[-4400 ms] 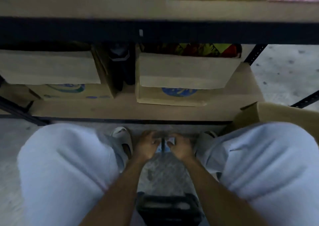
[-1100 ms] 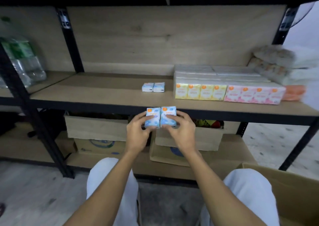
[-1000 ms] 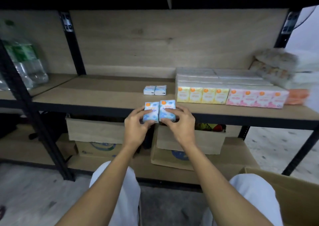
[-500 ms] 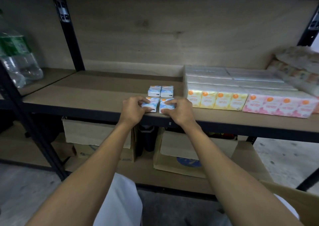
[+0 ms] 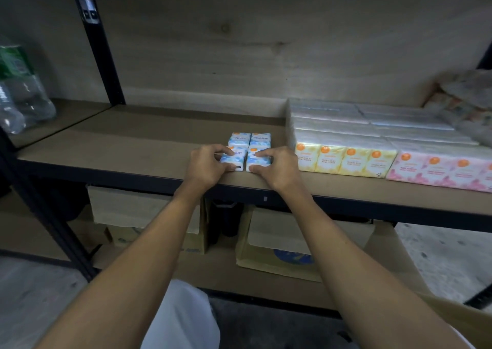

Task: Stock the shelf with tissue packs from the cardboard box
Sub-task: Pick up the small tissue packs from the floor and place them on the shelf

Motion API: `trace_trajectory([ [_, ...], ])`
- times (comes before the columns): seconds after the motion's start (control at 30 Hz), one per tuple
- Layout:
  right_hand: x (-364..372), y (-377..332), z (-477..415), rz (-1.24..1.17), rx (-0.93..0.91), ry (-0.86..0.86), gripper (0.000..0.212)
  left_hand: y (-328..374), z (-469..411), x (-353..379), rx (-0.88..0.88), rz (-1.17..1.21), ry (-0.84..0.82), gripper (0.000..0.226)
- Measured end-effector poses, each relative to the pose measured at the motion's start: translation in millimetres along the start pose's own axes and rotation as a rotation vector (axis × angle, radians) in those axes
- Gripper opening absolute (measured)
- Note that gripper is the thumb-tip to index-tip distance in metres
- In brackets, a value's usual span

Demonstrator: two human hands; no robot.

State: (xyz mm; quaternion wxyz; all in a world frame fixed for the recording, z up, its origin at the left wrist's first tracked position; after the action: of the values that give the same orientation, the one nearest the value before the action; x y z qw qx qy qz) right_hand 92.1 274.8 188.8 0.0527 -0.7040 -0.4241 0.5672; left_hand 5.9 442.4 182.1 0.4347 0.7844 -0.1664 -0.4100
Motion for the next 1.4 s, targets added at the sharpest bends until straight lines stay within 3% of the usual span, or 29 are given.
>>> trace_trajectory([
  [1.4, 7.3, 1.4, -9.9, 0.006, 0.007, 0.024, 0.049, -2.0, -8.6, 5.4, 0.049, -0.032, 0.066, 0.035],
])
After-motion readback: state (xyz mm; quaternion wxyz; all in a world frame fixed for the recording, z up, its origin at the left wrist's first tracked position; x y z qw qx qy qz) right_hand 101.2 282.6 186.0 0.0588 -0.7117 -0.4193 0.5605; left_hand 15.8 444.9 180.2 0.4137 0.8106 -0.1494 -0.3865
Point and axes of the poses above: each hand's wrist, its own z-axis away from the middle knuckle, its own x-axis out of the palm, y = z × x, the point moved 10 cm from there along -z, towards the middle knuckle, and after that the axes turned 5 degrees about z, right-handed, at the moved point
